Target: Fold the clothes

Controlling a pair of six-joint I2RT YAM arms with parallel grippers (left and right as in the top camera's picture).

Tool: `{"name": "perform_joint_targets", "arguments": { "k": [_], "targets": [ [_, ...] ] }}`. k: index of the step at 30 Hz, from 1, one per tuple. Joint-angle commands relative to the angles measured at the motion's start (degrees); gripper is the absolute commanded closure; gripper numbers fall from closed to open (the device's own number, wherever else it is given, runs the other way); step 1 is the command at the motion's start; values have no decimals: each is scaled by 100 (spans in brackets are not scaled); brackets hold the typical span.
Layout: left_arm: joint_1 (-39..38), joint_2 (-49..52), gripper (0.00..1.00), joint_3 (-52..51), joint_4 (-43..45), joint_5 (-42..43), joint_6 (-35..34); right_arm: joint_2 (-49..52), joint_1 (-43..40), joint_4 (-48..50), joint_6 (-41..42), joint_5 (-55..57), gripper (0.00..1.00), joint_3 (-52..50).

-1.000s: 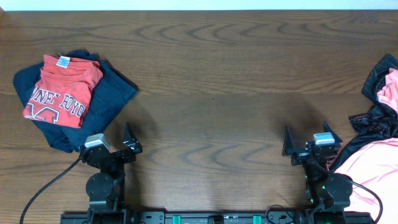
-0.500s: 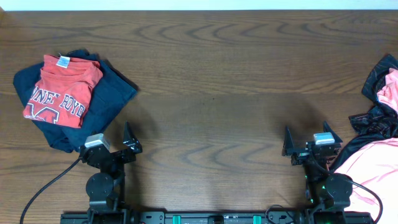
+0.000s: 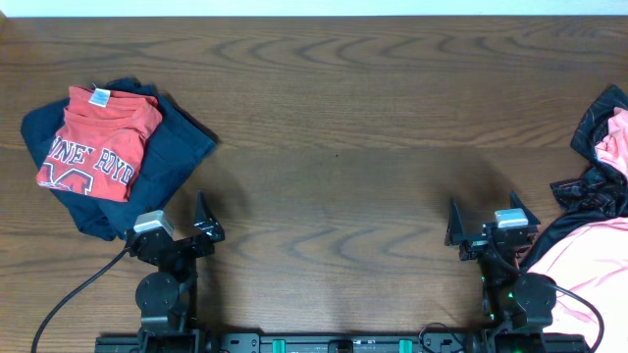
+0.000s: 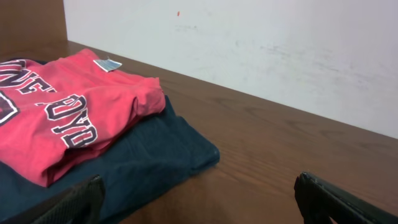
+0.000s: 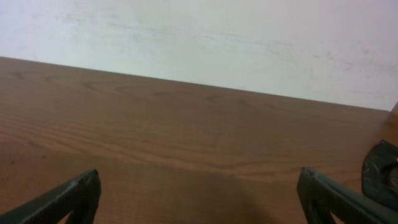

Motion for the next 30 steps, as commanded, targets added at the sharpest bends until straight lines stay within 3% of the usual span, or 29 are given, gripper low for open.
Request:
{"name": "perform_joint_targets", "arguments": {
  "k": [1, 13, 22, 30],
  "targets": [
    [28, -39, 2, -184, -103, 92, 52, -33, -20, -24, 208, -7, 1, -7],
    [28, 166, 2, 20, -350, 275, 55, 9, -20, -131, 968, 74, 1, 50],
    [24, 1523, 2, 1390, -1668, 697, 55, 874, -20, -1858, 1471, 317, 1, 1508],
    [24, 3333, 2, 3123, -3145, 846, 55, 2911, -20, -4026, 2192, 275, 1, 3224]
  ]
}}
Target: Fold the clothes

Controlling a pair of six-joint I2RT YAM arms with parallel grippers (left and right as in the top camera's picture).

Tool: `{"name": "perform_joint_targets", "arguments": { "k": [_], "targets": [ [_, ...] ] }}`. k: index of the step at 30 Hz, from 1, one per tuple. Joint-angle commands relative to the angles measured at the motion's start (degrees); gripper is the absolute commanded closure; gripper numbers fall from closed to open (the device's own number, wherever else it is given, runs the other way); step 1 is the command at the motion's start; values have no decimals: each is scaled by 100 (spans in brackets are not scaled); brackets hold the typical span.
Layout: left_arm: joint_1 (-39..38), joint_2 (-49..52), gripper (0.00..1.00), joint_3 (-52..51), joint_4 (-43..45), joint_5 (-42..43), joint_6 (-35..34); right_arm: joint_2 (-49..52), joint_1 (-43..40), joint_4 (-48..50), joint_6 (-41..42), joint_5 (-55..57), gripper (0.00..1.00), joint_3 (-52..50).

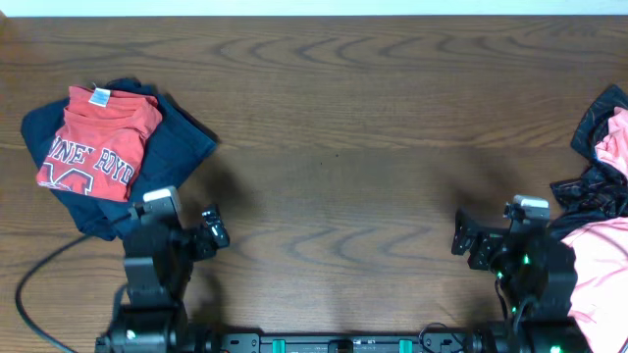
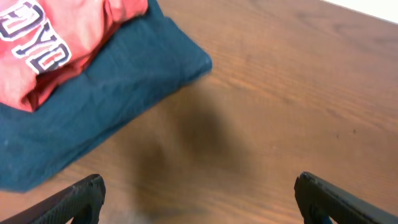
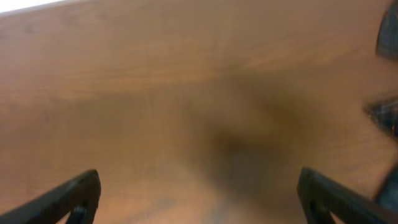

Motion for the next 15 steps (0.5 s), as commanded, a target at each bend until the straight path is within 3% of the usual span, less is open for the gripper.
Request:
{"name": "perform_joint_targets", "arguments": {
  "k": [1, 7, 9, 12, 15],
  "targets": [
    [24, 680, 2, 706, -457, 109, 55, 859, -20, -575, 485, -26, 1, 684],
    [24, 1438, 2, 1250, -949, 109, 52, 2017, -22, -1021, 411, -181, 1, 1228],
    [24, 1515, 2, 1250, -977, 109, 50, 2293, -50, -1401, 1228, 706, 1, 1215],
    [24, 1541, 2, 1250, -979, 109, 50, 2789, -190, -2214, 3333, 1978, 1, 1169],
    [24, 1539, 2, 1248, -977, 107, 52, 3235, -350, -2393, 3888, 2214, 1, 977]
  ]
}}
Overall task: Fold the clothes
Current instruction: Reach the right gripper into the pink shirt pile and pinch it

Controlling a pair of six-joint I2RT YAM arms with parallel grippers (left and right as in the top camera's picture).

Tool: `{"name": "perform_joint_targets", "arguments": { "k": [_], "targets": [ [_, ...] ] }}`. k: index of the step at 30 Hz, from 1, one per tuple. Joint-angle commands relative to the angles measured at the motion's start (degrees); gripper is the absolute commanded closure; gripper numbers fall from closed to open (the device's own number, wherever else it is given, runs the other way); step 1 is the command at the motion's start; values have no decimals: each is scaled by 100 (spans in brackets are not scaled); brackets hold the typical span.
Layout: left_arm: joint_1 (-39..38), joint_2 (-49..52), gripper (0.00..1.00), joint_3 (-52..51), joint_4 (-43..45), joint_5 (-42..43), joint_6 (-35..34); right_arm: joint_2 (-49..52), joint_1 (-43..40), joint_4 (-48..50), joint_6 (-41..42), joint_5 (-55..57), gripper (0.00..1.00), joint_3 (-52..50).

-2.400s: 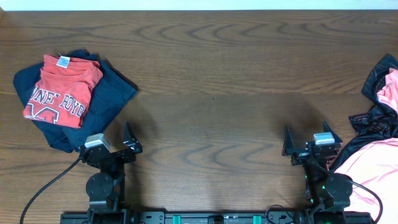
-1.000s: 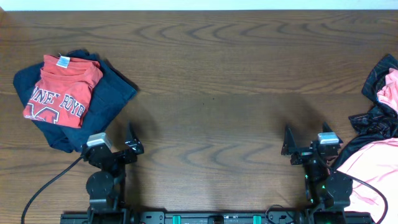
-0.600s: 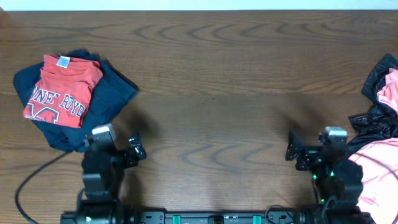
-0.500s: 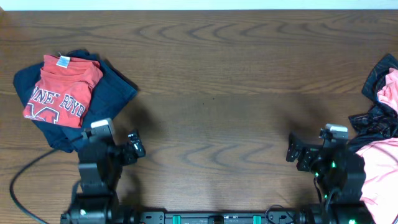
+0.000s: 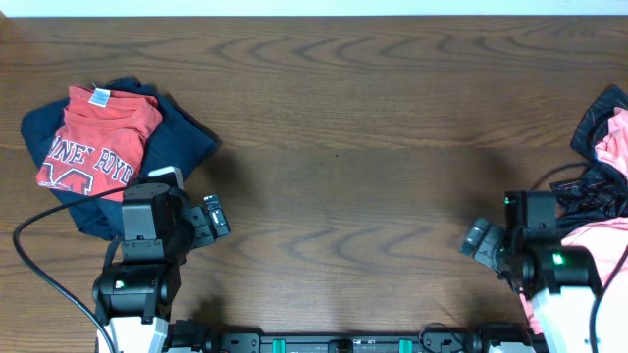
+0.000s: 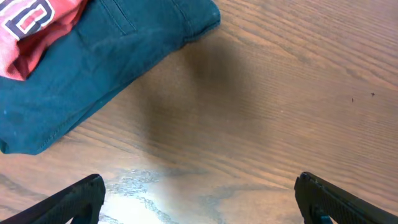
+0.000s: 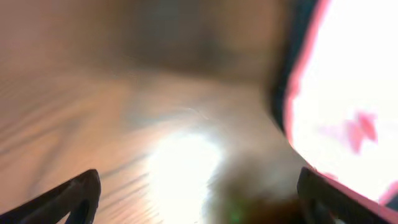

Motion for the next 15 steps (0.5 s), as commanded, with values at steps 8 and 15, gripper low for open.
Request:
{"name": "perform_joint_targets", "arguments": {
  "k": [8, 15],
  "targets": [
    [24, 2, 2, 129, -13, 15, 52, 1023, -579, 17, 2426, 1143, 1, -754],
    [24, 2, 2, 129, -9, 13, 52, 1027, -791, 417, 2608, 1263, 1, -964]
  ]
}}
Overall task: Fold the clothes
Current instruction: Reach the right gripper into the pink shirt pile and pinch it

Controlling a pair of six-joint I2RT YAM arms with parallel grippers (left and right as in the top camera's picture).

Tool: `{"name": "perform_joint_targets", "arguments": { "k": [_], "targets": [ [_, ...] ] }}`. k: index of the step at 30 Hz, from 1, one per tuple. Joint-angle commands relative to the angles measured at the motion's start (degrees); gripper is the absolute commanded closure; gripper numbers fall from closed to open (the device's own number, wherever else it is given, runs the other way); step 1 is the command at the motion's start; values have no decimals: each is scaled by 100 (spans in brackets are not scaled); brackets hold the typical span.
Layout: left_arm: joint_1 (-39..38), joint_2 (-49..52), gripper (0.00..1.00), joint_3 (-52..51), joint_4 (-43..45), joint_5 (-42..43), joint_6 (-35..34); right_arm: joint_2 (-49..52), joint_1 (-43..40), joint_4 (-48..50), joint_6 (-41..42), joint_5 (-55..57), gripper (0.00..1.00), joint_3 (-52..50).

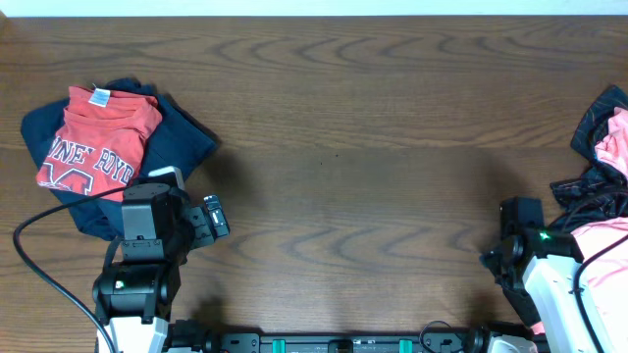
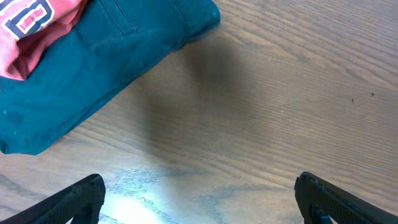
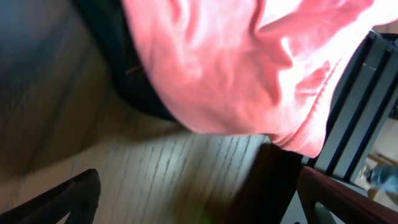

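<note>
A folded red T-shirt [image 1: 96, 140] lies on a folded navy garment [image 1: 175, 147] at the table's left; the navy garment's corner [image 2: 93, 68] fills the upper left of the left wrist view. My left gripper [image 2: 199, 199] hangs open over bare wood just right of that stack. Unfolded clothes sit at the right edge: a pink garment [image 3: 236, 68] over a black one [image 3: 118, 74]. My right gripper [image 3: 199, 199] is open, nothing between its fingers, pointing down at the pink cloth by the table's front right corner.
The wooden table [image 1: 343, 147] stretches between the two piles. In the right wrist view the table's edge [image 3: 273, 180] and a metal frame [image 3: 364, 106] beyond it show close to the pink garment. A black cable [image 1: 39, 255] loops left of the left arm.
The left arm has not moved. The right arm has turned further to the right; its view, blurred before, now shows the pink and black garments and the table's edge.
Both grippers first sat low at the front edge, open, facing the far wall. Then both were tilted down at the table. Later the left hung beside the navy garment and stayed there, while the right swung to the pile at the right.
</note>
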Motion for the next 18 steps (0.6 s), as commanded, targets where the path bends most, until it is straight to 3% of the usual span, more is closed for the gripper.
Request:
{"name": "perform_joint_targets", "arguments": {
  "k": [1, 5, 18],
  "targets": [
    [24, 2, 2, 129, -9, 13, 52, 7, -127, 140, 372, 313, 2, -131],
    [24, 20, 2, 129, 28, 13, 52, 15, -337, 428, 684, 376, 4, -393],
    [24, 20, 2, 129, 33, 13, 52, 15, -1261, 1237, 610, 861, 16, -719]
  ]
}}
